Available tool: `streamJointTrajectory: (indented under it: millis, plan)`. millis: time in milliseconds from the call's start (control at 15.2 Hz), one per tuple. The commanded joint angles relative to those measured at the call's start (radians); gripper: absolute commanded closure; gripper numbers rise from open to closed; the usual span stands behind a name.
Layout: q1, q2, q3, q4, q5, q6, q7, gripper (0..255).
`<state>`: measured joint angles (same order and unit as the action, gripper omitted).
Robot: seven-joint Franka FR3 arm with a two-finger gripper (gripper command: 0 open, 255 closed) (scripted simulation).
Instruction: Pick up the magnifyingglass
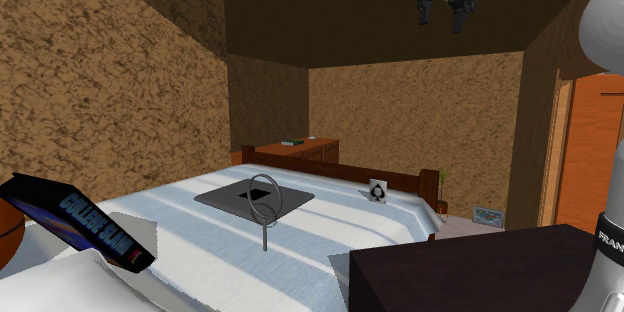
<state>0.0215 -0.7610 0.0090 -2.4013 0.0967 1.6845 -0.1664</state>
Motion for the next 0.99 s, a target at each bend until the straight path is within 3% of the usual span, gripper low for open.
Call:
streamJointTrajectory:
  millis: [0,924]
  plan:
    - [0.0,0.0,0.0,0.0,0.0,0.0,0.0,0]
    - [0.147,0.267,0.167,-0.127,0.096,0.455,-0.034,0]
